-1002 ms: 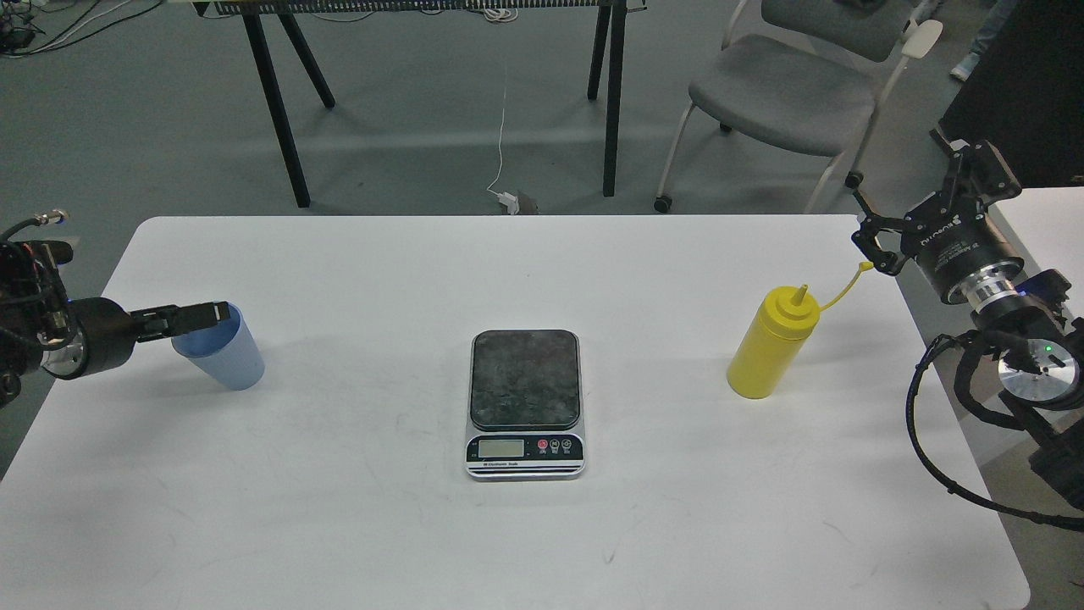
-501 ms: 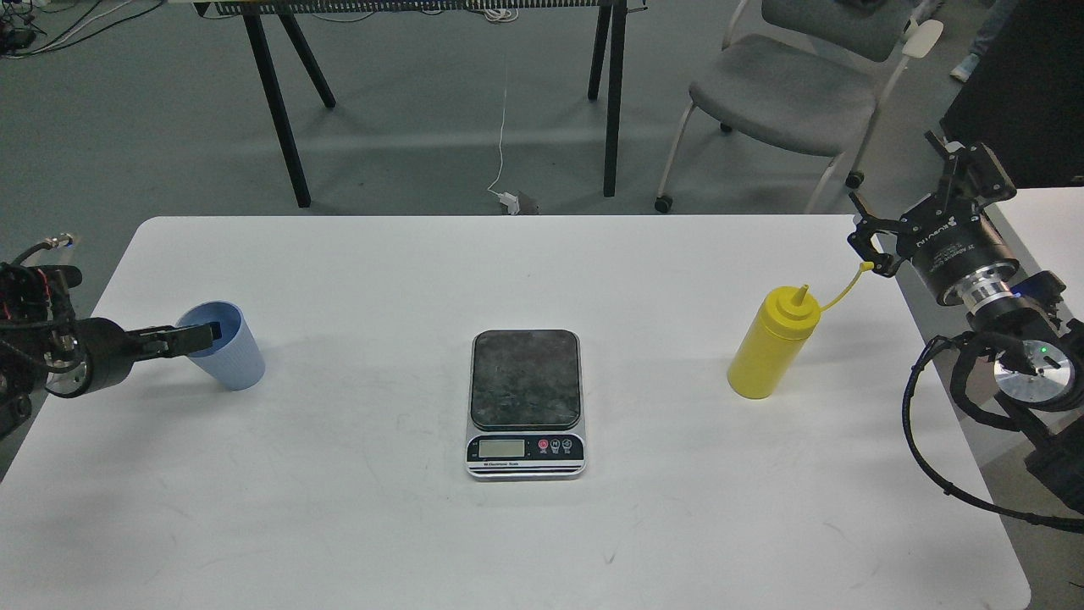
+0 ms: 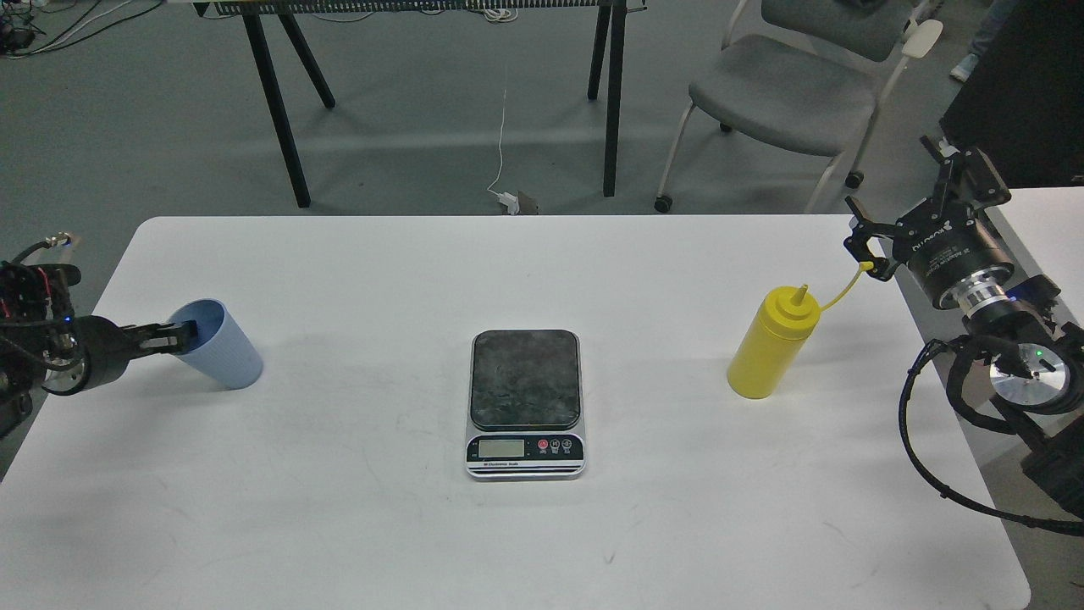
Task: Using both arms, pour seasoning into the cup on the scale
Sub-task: 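Reach the left gripper to the blue cup and grasp its rim, then lift the blue cup with the left gripper and lower it onto the scale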
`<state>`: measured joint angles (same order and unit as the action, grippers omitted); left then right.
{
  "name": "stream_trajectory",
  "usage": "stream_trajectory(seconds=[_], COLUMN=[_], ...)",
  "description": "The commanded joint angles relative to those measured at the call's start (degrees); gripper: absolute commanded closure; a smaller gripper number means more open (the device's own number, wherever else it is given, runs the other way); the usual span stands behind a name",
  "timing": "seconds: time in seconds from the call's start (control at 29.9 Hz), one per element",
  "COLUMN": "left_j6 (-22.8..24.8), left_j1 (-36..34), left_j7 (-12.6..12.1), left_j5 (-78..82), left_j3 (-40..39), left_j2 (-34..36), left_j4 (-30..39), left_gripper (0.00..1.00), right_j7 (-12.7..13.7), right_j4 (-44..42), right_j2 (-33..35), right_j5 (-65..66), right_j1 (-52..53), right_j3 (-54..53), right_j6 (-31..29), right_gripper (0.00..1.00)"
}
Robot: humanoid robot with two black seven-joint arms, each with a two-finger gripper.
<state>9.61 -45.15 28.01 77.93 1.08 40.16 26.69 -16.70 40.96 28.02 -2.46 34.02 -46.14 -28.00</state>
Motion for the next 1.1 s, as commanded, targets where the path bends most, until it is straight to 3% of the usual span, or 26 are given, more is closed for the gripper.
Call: stream_trajectory(seconds=[0.0,0.27,0.47,0.77,1.07], left_j6=[0.59,1.82,6.29,14.20,18.39], left_j1=[0.06,-1.26,-6.69,-19.17,-26.92], left_j7=[-0.01,-0.01,-0.01,-0.01,-0.01], left_j5=[0.46,0.64,0.73,8.55,17.59], left_j3=[-0.03,-0.03,-0.12,-0.21,-0.21], left_j2=[0.18,0.79,5.71,5.19,-5.43], left_j4=[0.46,2.48,12.14,24.01,24.72], left_gripper=[0.93,0.97,0.97,0.97,0.96], right_j7=[0.00,0.00,-0.08,-0.08,-0.35], right_j4=[0.00,0.09,0.09,-0.09,-0.17], right_j2=[0.02,0.02,0.02,0.11,0.11], right_j5=[0.00,0.00,0.00,-0.08,0.00], right_j1=[0.00,-0.53,-0.62,-0.62,-1.06], right_j3=[0.00,-0.09,-0.09,-0.27,-0.53], right_j6=[0.00,0.00,0.00,0.00,0.00], right_gripper=[0.01,0.01,0.01,0.01,0.01])
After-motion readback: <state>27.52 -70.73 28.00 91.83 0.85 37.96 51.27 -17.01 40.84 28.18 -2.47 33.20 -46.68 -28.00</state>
